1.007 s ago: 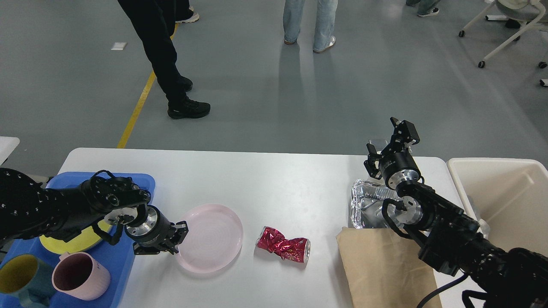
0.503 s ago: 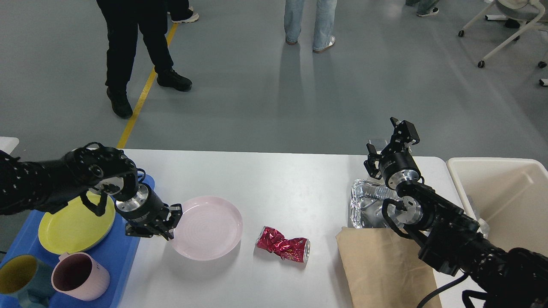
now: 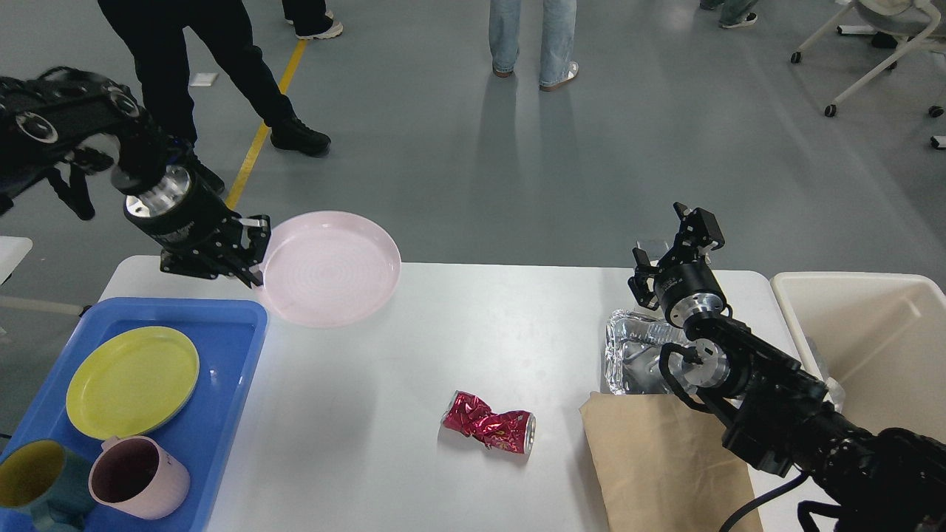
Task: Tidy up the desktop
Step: 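Lift the pink plate with the left gripper onto the yellow plate, then release the pink plate and raise the left gripper above the tray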
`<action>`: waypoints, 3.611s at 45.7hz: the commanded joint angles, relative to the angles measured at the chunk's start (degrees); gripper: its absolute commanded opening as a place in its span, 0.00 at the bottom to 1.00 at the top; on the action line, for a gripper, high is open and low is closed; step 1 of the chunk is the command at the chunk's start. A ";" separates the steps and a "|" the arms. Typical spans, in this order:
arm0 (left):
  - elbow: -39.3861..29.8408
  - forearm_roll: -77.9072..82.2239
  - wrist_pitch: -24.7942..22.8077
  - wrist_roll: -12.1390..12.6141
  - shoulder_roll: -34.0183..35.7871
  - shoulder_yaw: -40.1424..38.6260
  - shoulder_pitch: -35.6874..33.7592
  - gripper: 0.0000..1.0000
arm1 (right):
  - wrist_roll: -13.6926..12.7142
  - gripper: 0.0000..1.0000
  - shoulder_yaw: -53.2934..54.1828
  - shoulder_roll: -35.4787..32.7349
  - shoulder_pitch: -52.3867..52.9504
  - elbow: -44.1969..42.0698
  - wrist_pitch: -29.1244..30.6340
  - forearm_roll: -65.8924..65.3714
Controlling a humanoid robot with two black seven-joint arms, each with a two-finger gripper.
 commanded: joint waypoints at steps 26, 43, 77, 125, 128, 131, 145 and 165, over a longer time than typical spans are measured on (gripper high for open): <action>5.43 0.17 -0.01 -0.08 14.41 0.16 5.16 0.00 | 0.00 1.00 0.00 0.00 0.00 0.00 0.00 0.00; 21.16 0.08 -0.01 -0.70 16.62 -2.21 23.18 0.00 | 0.00 1.00 0.00 0.00 0.00 0.00 0.00 0.00; 31.19 0.00 -0.01 -0.70 7.30 -3.62 37.60 0.00 | 0.00 1.00 0.00 0.00 0.00 0.00 0.00 0.00; 32.60 0.00 10.15 -0.87 6.86 -4.84 38.40 0.76 | 0.00 1.00 0.00 0.00 0.00 0.00 0.00 0.00; 32.59 -0.09 13.75 -0.88 6.95 -6.25 38.22 0.94 | 0.00 1.00 0.00 0.00 0.00 0.00 0.00 0.00; 32.51 0.00 16.57 -0.79 7.21 -8.00 37.70 0.96 | 0.00 1.00 0.00 0.00 0.00 0.00 0.00 0.00; 36.37 -0.44 21.41 -1.75 8.27 -15.90 29.26 0.96 | 0.00 1.00 0.00 0.00 0.00 0.00 0.00 0.00; 37.61 -0.71 32.66 -6.76 1.86 -49.57 35.93 0.96 | 0.00 1.00 0.00 0.00 0.00 0.00 0.00 0.00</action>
